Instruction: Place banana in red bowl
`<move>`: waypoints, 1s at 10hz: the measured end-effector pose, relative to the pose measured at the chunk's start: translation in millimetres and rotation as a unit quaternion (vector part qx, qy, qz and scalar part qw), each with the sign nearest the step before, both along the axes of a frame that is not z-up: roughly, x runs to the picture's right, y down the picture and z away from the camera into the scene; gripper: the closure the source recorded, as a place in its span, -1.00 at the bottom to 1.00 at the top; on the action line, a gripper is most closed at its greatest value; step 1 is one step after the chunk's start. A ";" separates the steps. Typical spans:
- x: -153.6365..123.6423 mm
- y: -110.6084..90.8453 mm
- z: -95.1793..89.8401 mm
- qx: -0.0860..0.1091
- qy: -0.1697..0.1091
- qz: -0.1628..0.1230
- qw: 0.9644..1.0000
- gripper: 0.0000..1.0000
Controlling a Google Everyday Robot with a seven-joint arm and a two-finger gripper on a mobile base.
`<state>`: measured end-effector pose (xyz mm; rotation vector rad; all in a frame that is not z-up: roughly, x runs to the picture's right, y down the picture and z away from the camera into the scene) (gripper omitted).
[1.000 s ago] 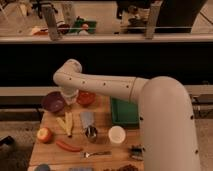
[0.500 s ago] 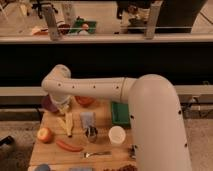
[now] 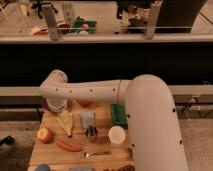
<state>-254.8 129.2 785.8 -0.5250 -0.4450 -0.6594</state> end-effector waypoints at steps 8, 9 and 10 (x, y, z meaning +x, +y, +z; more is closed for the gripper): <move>26.4 32.8 -2.1 -0.028 -0.048 -0.010 0.998 -0.60; 25.5 36.8 -1.9 -0.032 -0.057 -0.013 0.998 -0.60; 25.7 42.0 -0.3 -0.038 -0.068 -0.017 0.997 -0.60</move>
